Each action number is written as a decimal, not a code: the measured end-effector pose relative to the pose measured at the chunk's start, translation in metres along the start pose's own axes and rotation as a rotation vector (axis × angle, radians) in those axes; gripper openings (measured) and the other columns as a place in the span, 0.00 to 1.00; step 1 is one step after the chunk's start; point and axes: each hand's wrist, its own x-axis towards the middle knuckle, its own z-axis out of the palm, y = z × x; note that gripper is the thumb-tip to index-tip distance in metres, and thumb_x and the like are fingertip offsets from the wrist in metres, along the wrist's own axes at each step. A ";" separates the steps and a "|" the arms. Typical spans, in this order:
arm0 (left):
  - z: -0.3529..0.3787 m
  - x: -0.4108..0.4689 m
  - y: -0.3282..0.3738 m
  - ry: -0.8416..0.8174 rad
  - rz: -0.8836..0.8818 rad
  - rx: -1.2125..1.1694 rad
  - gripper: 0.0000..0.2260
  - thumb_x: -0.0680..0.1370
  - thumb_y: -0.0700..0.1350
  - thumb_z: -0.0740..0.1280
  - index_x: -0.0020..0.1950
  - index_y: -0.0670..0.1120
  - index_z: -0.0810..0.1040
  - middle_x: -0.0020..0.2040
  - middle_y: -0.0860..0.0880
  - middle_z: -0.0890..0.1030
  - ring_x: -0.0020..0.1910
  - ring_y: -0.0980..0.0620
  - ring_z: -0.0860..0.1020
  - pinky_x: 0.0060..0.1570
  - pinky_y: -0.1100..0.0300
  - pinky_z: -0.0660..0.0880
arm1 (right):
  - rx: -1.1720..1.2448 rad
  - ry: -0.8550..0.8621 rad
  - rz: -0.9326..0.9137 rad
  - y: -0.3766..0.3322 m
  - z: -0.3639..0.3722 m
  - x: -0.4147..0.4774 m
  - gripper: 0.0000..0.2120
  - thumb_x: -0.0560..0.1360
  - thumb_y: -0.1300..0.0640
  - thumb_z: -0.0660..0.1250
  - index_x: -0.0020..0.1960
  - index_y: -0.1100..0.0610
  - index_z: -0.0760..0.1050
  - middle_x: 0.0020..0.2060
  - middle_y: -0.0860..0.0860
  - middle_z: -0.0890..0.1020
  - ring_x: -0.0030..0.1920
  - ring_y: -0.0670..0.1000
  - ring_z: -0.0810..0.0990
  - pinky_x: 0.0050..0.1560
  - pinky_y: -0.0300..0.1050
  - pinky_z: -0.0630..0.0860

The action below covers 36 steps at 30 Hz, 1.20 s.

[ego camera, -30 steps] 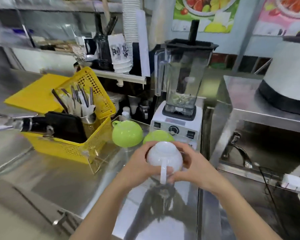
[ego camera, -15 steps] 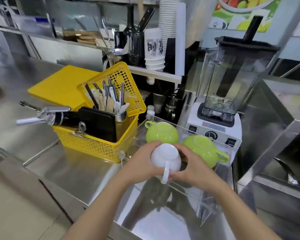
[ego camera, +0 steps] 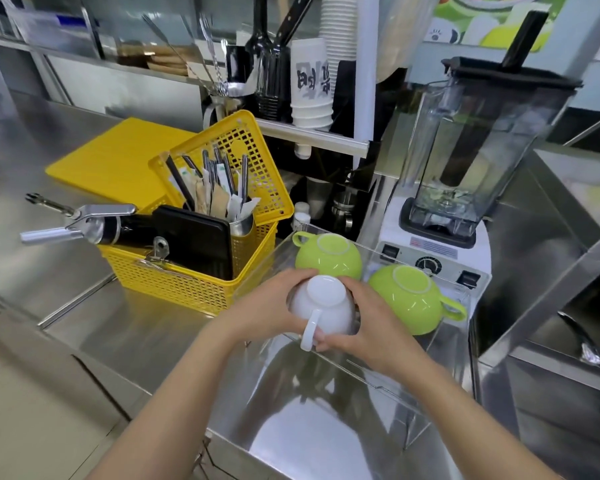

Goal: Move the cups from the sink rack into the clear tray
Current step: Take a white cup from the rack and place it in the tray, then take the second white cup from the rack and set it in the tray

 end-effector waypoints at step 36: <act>0.268 0.083 0.233 -0.215 0.478 0.088 0.26 0.73 0.55 0.68 0.69 0.52 0.67 0.64 0.57 0.71 0.63 0.64 0.67 0.63 0.71 0.61 | -0.050 0.348 0.464 0.210 -0.220 -0.206 0.38 0.69 0.43 0.70 0.73 0.45 0.55 0.71 0.45 0.64 0.70 0.45 0.64 0.69 0.45 0.64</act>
